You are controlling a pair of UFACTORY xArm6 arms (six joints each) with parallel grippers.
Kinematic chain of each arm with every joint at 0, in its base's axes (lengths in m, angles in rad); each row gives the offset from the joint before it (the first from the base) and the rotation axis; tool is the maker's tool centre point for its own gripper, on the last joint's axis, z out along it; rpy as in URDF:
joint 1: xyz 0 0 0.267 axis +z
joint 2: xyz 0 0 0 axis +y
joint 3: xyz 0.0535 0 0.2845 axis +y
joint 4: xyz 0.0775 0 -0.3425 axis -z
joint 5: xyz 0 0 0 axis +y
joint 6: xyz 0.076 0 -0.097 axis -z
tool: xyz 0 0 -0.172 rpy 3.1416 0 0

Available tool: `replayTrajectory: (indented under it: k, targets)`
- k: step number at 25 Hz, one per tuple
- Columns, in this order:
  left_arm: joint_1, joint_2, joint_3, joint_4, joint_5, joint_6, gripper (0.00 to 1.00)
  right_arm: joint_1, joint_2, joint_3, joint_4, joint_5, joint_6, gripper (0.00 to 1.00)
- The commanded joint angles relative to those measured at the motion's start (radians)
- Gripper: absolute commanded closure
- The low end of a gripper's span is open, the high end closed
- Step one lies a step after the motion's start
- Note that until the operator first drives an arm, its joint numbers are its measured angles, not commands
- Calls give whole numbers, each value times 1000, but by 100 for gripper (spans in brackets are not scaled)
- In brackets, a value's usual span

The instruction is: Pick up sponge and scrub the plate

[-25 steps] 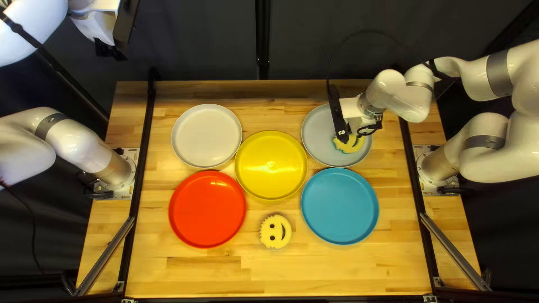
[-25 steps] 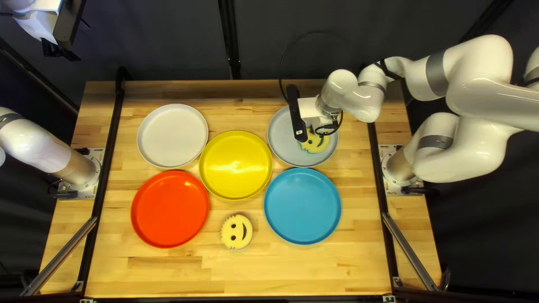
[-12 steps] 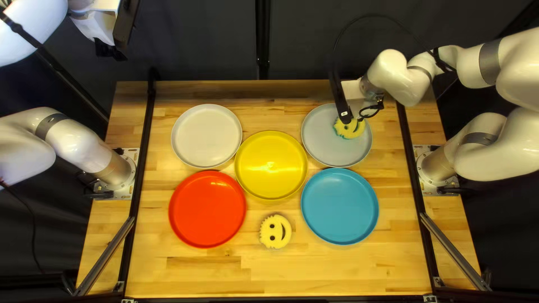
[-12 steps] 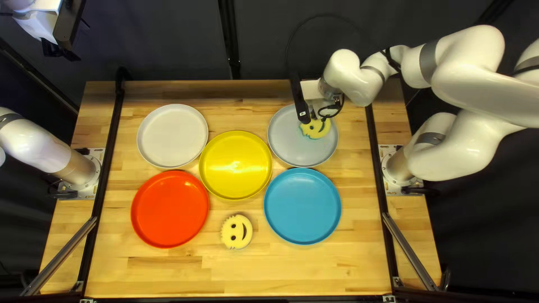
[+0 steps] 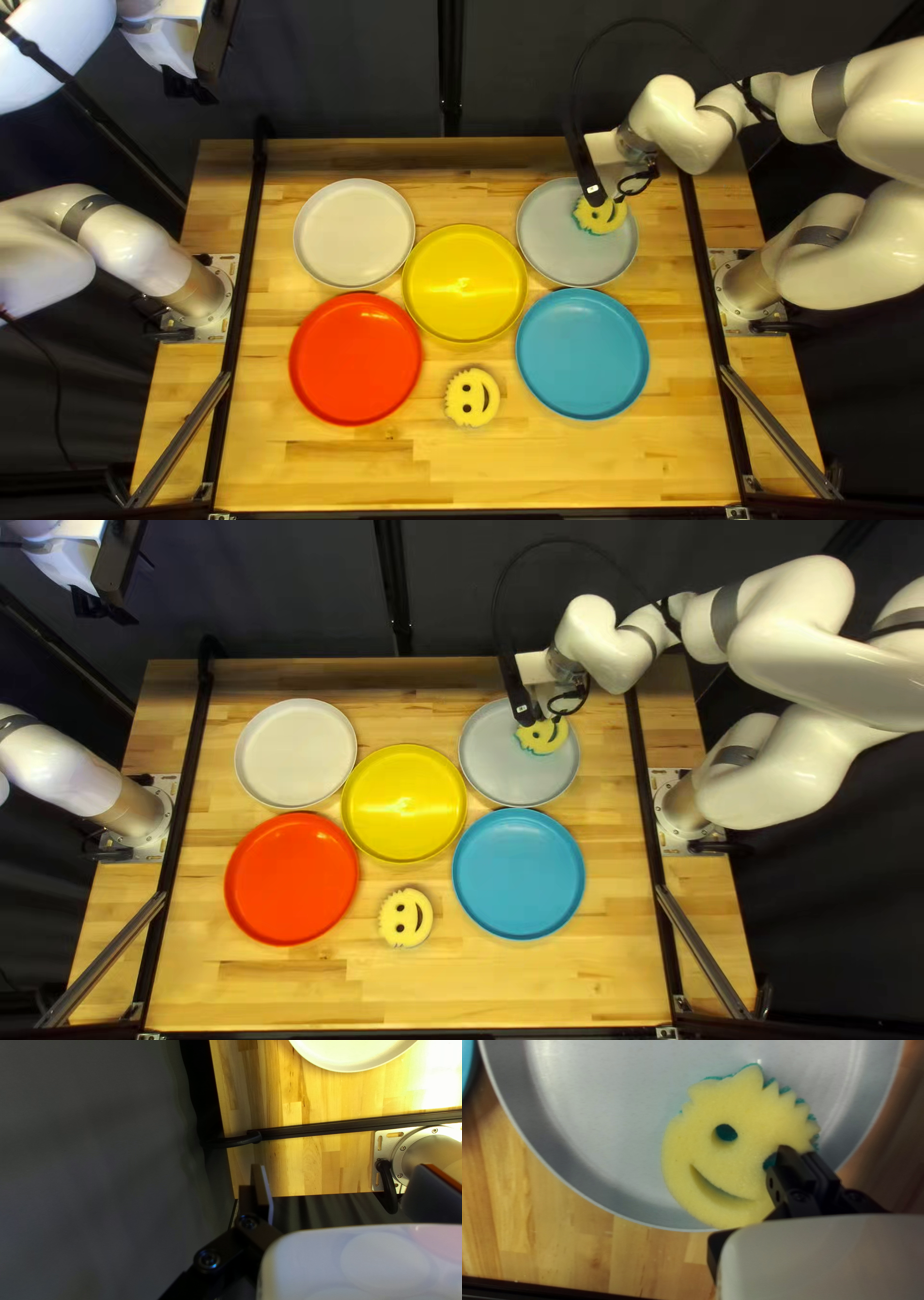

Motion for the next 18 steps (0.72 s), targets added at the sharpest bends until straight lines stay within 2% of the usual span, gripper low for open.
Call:
replayTrajectory:
  k: [1, 5, 11, 18]
  targets:
    - [0, 0, 0, 0, 0, 0, 0, 68, -23, 23, -23, -6, 62, 100]
    - [0, 0, 0, 0, 0, 0, 0, 66, 32, -25, -25, 8, 81, 100]
    - [0, 0, 0, 0, 0, 0, 0, -10, 180, -159, -37, 30, 92, 100]
    - [0, 0, 0, 0, 0, 0, 0, -72, 251, -237, -36, 57, 90, 100]
